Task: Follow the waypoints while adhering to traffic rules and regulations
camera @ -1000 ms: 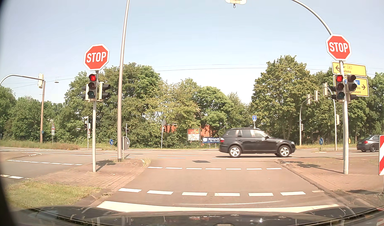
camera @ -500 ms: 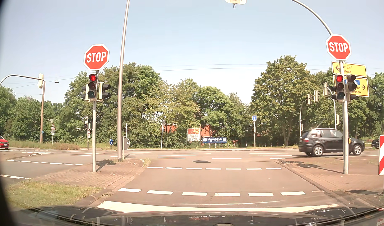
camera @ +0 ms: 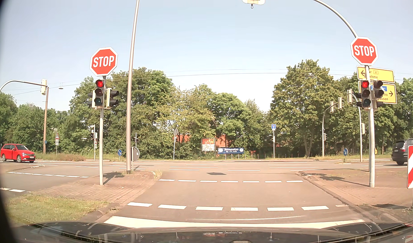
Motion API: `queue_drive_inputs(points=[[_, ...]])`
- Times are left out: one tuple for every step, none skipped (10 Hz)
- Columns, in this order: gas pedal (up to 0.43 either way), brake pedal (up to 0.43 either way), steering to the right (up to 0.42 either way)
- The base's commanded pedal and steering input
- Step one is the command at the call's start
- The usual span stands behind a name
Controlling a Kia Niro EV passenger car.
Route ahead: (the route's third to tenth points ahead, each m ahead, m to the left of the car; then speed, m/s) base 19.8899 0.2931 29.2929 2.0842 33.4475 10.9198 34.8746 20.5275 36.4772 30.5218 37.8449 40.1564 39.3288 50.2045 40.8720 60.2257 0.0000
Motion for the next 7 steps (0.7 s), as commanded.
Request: queue_drive_inputs(points=[[0.000, 0.250, 0.001], [0.000, 0.244, 0.001], [0.000, 0.250, 0.001], [0.000, 0.250, 0.001], [0.000, 0.250, 0.001], [0.000, 0.250, 0.001], [0.000, 0.250, 0.001]])
